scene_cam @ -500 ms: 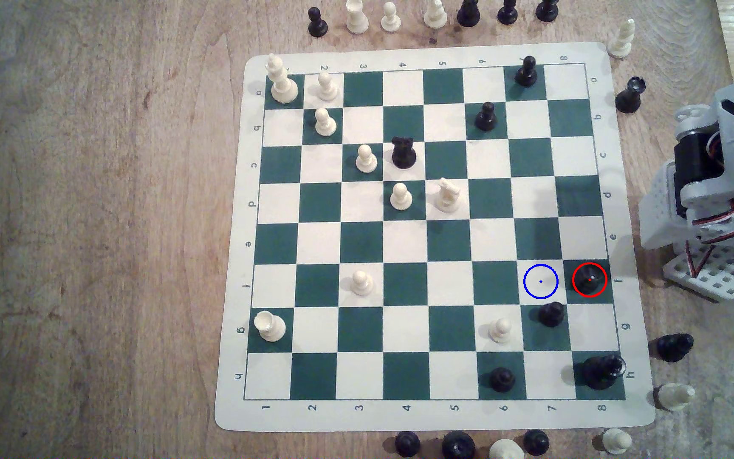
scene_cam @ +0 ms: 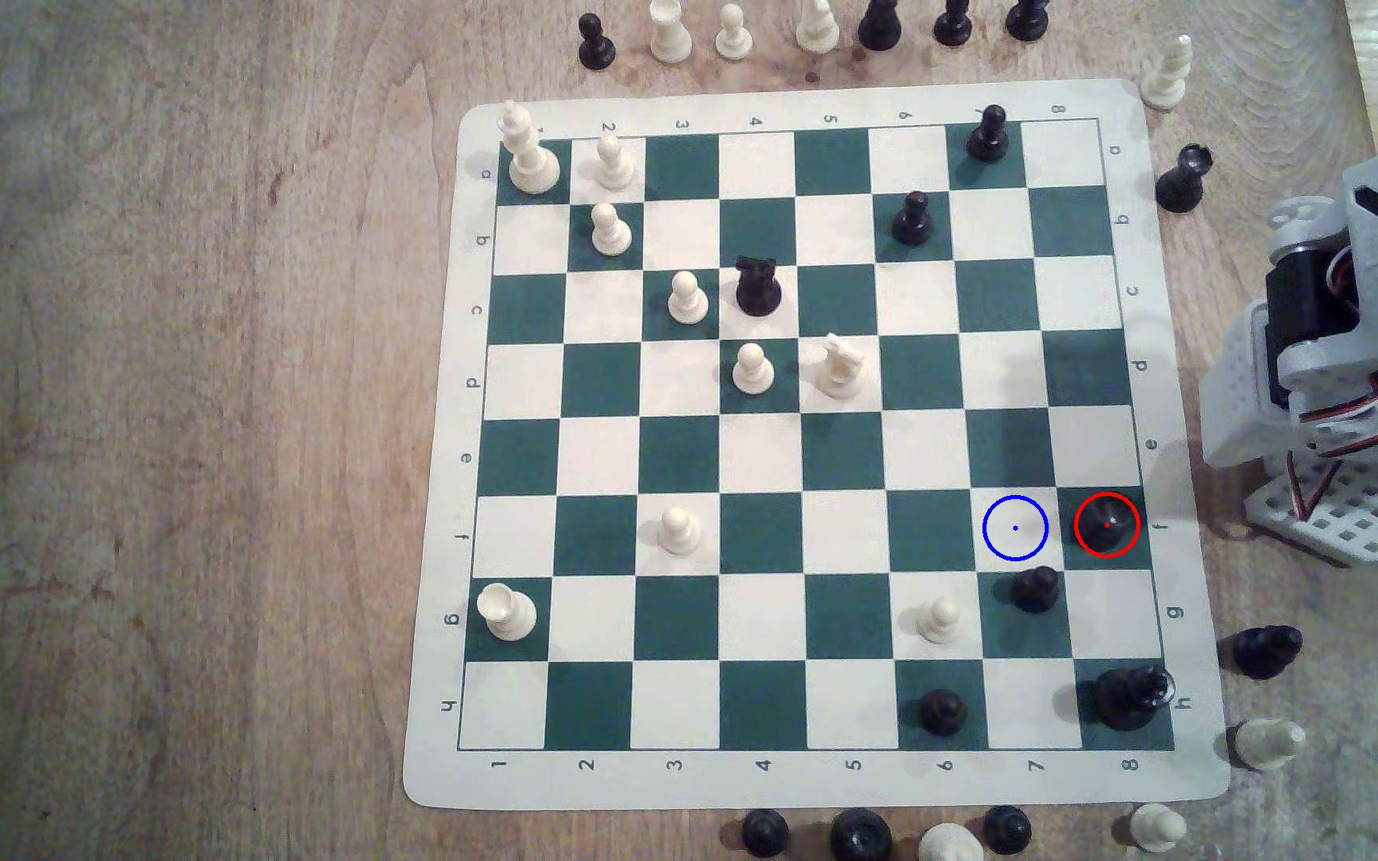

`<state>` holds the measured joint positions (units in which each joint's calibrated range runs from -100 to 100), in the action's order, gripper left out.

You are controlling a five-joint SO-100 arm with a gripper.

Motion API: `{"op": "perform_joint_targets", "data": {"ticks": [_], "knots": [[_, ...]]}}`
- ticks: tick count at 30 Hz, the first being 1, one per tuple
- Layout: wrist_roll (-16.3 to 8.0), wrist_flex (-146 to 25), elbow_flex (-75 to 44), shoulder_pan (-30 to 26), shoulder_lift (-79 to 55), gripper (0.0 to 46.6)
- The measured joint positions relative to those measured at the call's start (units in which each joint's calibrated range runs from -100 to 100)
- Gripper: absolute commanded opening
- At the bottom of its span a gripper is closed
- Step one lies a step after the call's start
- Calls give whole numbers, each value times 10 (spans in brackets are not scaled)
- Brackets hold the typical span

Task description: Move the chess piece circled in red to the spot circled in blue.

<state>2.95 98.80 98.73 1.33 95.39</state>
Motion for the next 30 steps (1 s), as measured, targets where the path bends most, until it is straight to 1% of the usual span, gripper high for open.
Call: {"op": "perform_joint_targets", "data": {"ticks": [19, 25, 26, 29, 30], "knots": [[0, -2, 0, 0, 0, 2], [0, -162, 0, 0, 0, 2], [2, -229, 0, -14, 2, 2], [11, -331, 0, -28, 2, 2], [22, -410, 0, -29, 2, 2]]}}
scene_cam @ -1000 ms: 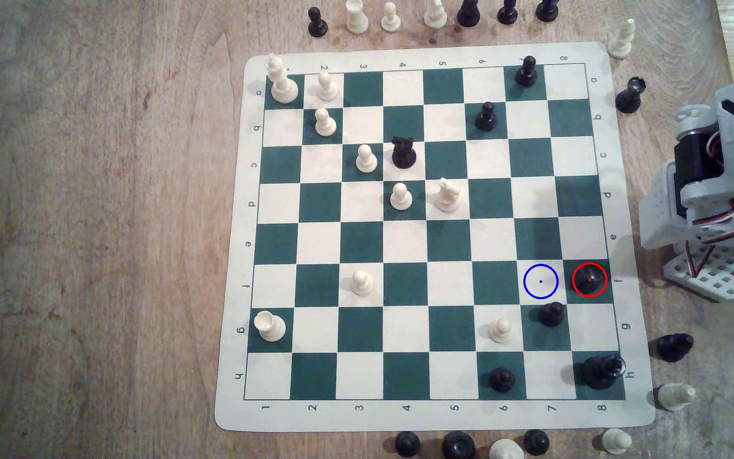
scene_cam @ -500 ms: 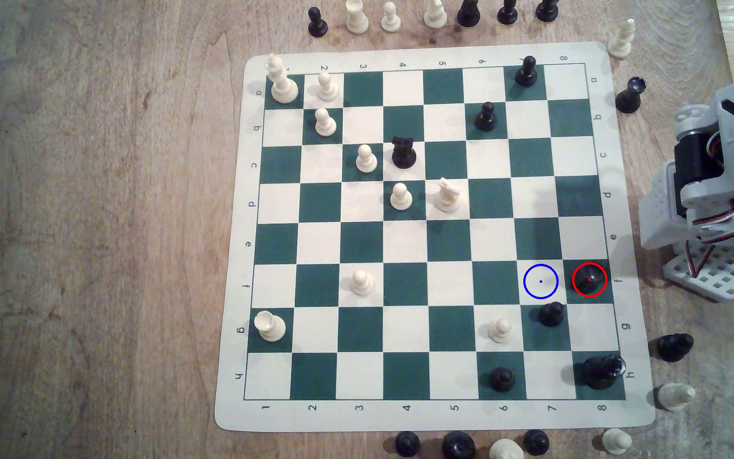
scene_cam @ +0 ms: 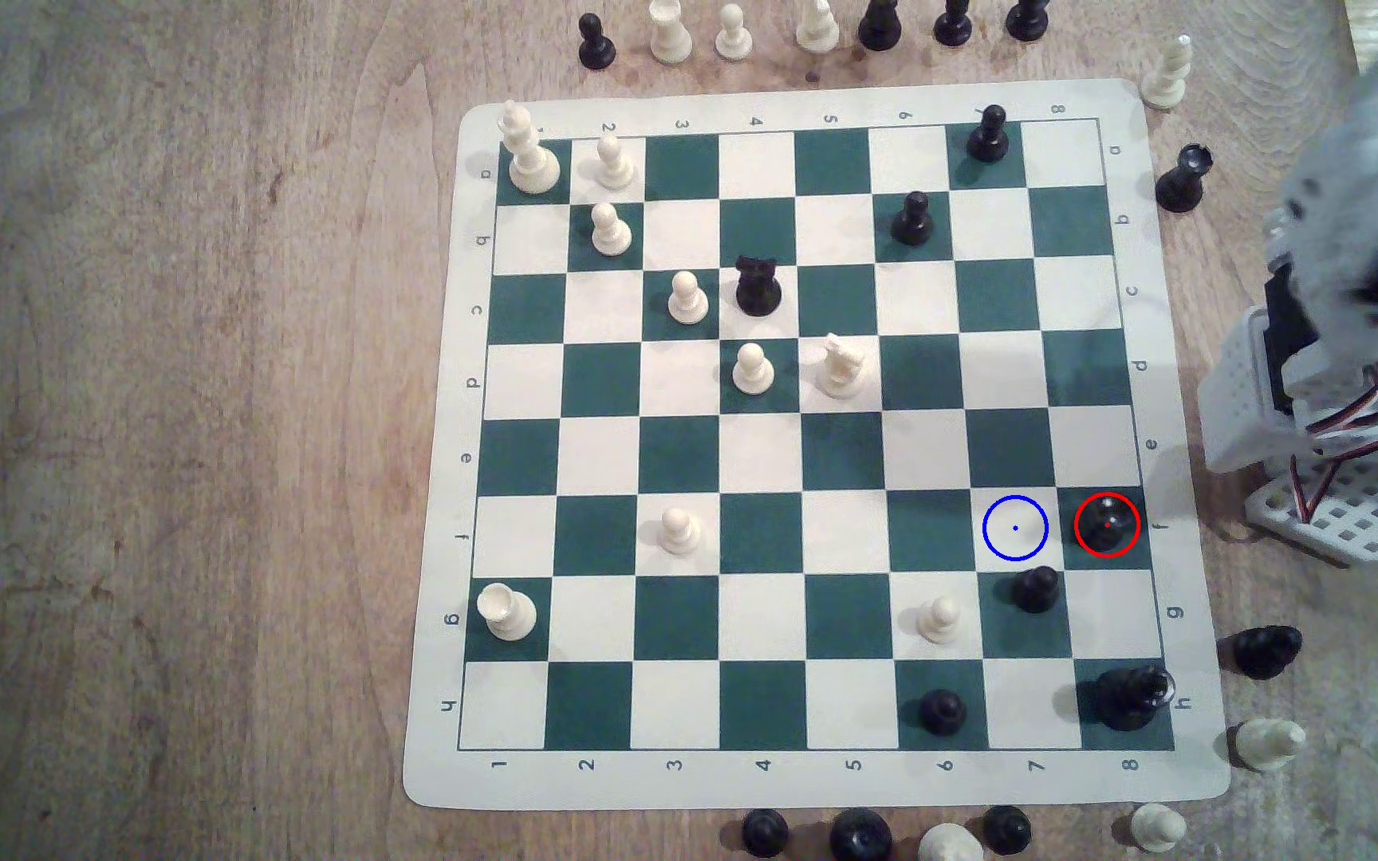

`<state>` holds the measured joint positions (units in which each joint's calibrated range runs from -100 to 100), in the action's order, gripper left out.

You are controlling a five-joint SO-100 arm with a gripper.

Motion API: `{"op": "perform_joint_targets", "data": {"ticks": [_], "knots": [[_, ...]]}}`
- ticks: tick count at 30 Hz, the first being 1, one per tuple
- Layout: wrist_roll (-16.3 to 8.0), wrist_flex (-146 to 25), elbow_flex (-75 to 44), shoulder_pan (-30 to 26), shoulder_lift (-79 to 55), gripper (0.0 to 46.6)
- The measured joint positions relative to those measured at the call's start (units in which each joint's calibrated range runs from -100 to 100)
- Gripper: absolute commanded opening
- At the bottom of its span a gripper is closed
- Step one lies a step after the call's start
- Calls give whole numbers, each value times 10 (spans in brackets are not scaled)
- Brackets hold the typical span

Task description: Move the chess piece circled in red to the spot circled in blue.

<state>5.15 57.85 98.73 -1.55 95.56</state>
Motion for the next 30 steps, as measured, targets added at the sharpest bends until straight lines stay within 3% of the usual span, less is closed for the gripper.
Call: {"op": "perform_joint_targets", "data": {"ticks": [3, 8, 12, 13, 16, 22, 27, 30], "knots": [[13, -140, 0, 10, -1, 2], [9, -372, 0, 19, -3, 2], [-31, -619, -49, 18, -16, 2], [-62, -733, -99, 15, -33, 2], [-85, -884, -168, 6, -35, 3], [-109, -1218, -293, -30, -42, 78], [-125, -1360, -339, -53, -62, 132], [-123, -1414, -341, -56, -74, 165]]}}
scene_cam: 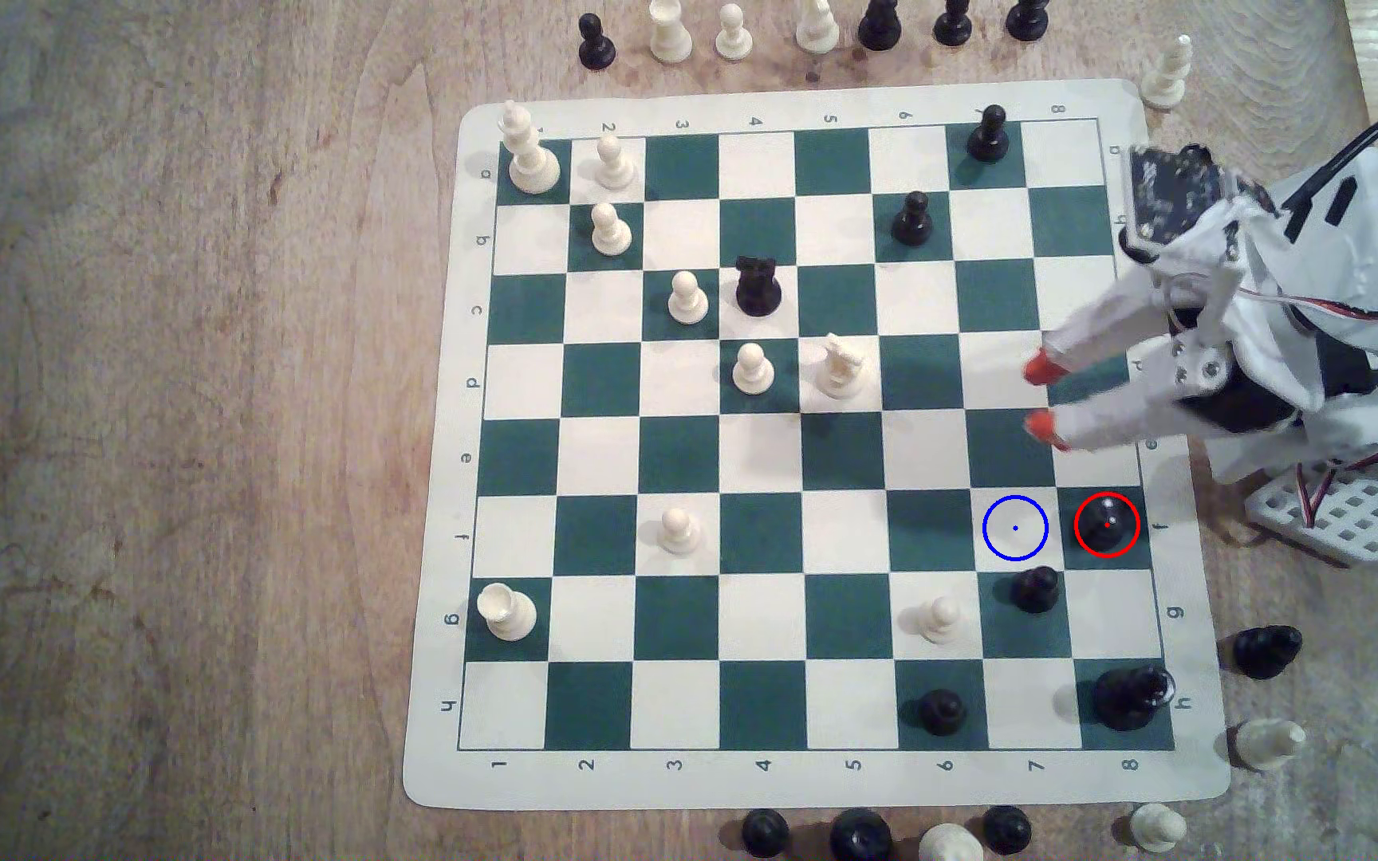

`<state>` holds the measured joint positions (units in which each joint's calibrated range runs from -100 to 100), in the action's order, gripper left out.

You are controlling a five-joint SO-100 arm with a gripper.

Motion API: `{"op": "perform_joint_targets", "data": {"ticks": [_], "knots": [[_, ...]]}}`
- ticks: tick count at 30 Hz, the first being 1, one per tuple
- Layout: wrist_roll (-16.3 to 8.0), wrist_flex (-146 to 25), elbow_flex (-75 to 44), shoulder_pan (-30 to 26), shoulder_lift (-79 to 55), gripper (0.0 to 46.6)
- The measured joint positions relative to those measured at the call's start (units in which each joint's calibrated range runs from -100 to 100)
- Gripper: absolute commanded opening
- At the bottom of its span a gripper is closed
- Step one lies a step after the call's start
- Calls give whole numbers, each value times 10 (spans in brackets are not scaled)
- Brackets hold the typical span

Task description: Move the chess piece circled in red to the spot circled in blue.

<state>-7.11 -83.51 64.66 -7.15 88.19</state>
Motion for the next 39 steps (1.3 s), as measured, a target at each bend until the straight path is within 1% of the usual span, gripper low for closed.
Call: {"op": "perform_joint_targets", "data": {"ticks": [1, 4, 8, 13, 17, 20, 25, 33, 35, 39], "knots": [[4, -35, 0, 1, -8, 168], [6, -68, 0, -14, -18, 171], [10, -75, 0, -19, -50, 173], [12, -73, 0, -32, -121, 189], [12, -62, 0, -55, -175, 174], [12, -50, 0, -72, -218, 192], [3, -28, 0, -101, -256, 215], [2, -7, 32, -113, -278, 211], [2, 7, 40, -112, -279, 191], [2, 29, 42, -111, -292, 187]]}}
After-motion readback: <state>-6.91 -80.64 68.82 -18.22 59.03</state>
